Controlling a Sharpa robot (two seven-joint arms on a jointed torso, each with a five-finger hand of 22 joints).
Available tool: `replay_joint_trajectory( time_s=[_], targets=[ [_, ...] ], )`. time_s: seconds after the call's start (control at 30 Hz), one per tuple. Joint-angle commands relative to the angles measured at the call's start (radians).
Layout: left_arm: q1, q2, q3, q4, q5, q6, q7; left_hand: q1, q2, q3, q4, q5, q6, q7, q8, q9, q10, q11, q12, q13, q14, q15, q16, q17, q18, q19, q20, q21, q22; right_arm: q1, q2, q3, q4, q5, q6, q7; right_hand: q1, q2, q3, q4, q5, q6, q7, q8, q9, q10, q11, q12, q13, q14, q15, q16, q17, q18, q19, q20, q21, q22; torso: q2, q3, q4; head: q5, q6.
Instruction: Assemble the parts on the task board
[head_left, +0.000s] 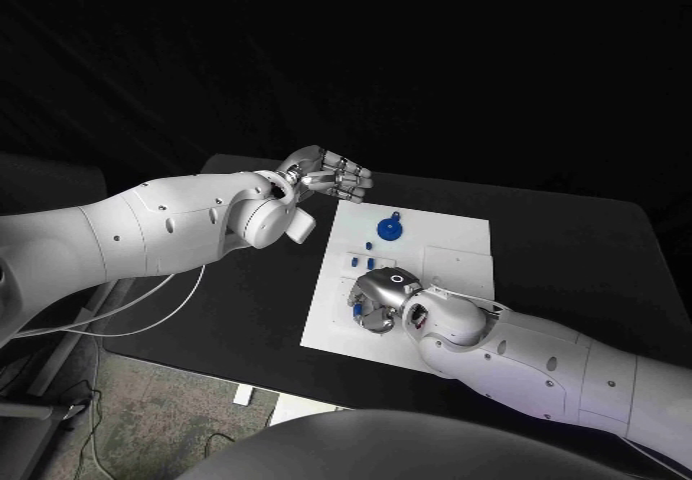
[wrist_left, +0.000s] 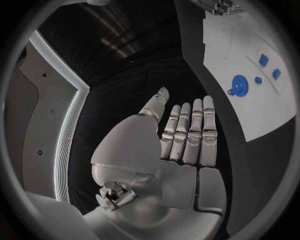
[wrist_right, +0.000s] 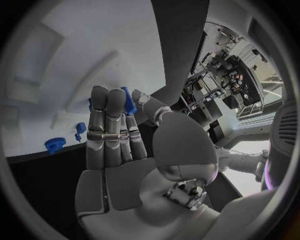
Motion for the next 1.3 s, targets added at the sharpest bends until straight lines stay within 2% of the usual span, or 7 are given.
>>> replay_joint_trajectory(
  time_s=[0.03,0.33,0.67,0.93,1.0,1.1,1.3],
  targets=[
    [0.001,0.001,0.001,0.002,0.005,0.016,0.001,-0.004,0.009,-0.001,0.005,0.003,-0.005,0.001,0.003,0.000,-0.002,0.006,0.004,-0.001,-0.005,0.003,-0.003,-0.001,0.009,0.006,0.000,0.004,-0.001,0.000,-0.002,0.000,0.001,0.031,-0.028,0.011,0.004,-0.010,-0.029,0.001,0.013,-0.013,0.003,-0.003,-0.001,-0.016,0.003,-0.002,-0.001,-0.008,0.002,0.004,-0.008,0.009,0.001,0.008,-0.011,-0.008,0.000,0.0002,-0.0009,-0.002,0.000],
    [0.001,0.000,0.001,0.001,0.005,0.016,0.001,-0.004,0.009,-0.001,0.005,0.003,-0.005,0.001,0.003,0.000,-0.002,0.006,0.004,-0.001,-0.005,0.003,-0.003,-0.001,0.009,0.006,0.000,0.004,-0.001,0.000,-0.018,0.000,0.017,0.046,-0.065,0.015,0.056,-0.012,-0.214,0.033,0.044,-0.038,0.013,-0.003,-0.001,-0.110,0.025,0.004,-0.001,-0.026,0.019,0.010,-0.035,0.016,0.008,0.025,-0.050,-0.047,0.000,0.0004,0.0002,-0.009,0.000],
    [0.001,-0.004,0.001,0.001,0.005,0.015,0.001,-0.001,0.007,-0.002,0.005,0.003,-0.006,0.002,0.004,0.000,-0.003,0.006,0.004,-0.001,-0.006,0.004,-0.003,-0.001,0.009,0.006,0.000,0.004,-0.003,0.007,-0.071,0.003,0.081,0.090,-0.111,0.028,0.096,-0.033,-0.301,0.105,0.069,-0.046,0.008,-0.002,-0.001,-0.124,0.025,0.010,-0.001,-0.033,0.022,0.022,-0.052,0.014,0.016,0.027,-0.068,-0.068,-0.001,0.0005,-0.0023,-0.018,0.000],
    [0.001,-0.009,0.001,0.000,0.005,0.016,0.001,-0.001,0.007,-0.002,0.005,0.003,-0.006,0.002,0.004,0.000,-0.003,0.006,0.004,-0.001,-0.006,0.004,-0.003,-0.001,0.009,0.006,0.000,0.004,-0.003,0.047,-0.178,0.034,0.175,0.278,-0.128,0.108,0.090,0.008,-0.384,0.126,0.101,-0.078,0.007,-0.003,-0.001,-0.063,0.010,0.025,-0.001,-0.031,0.014,0.023,-0.057,0.004,0.019,0.020,-0.074,-0.074,-0.001,0.0022,-0.0044,-0.034,0.005],
    [0.001,-0.010,0.000,0.000,0.005,0.016,0.000,-0.001,0.007,-0.002,0.005,0.003,-0.006,0.002,0.004,0.000,-0.003,0.006,0.004,-0.001,-0.006,0.004,-0.003,-0.001,0.009,0.006,0.000,0.004,-0.003,0.061,-0.213,0.046,0.197,0.332,-0.131,0.131,0.084,0.025,-0.369,0.117,0.105,-0.063,0.009,-0.001,0.001,-0.001,-0.004,0.045,0.001,-0.022,0.003,0.026,-0.057,0.003,0.026,0.013,-0.069,-0.071,-0.001,0.0029,-0.0058,-0.041,0.006],
    [0.001,-0.010,0.000,-0.001,0.005,0.017,0.000,-0.001,0.007,-0.002,0.005,0.003,-0.006,0.002,0.004,0.000,-0.003,0.006,0.004,-0.001,-0.006,0.004,-0.003,-0.001,0.009,0.006,0.000,0.004,-0.003,0.083,-0.258,0.061,0.216,0.410,-0.113,0.143,0.101,0.058,-0.300,0.084,0.071,0.000,-0.014,0.006,0.009,0.106,-0.044,0.075,0.008,-0.010,-0.021,0.030,-0.053,-0.008,0.039,-0.006,-0.059,-0.063,-0.002,0.0040,-0.0070,-0.054,0.008],
    [0.000,-0.010,0.000,-0.002,0.005,0.023,0.000,0.001,0.007,-0.002,0.004,0.005,-0.005,0.001,0.004,0.000,-0.002,0.005,0.004,-0.001,-0.005,0.003,-0.003,-0.001,0.009,0.007,0.000,0.005,-0.004,0.125,-0.351,0.086,0.227,0.462,0.013,0.108,0.057,0.075,-0.244,0.049,0.043,0.132,-0.063,0.013,0.064,0.202,-0.090,0.140,0.083,0.012,-0.051,0.029,-0.046,-0.050,0.049,-0.044,-0.042,-0.043,-0.002,0.0056,-0.0064,-0.087,0.015]
  ],
)
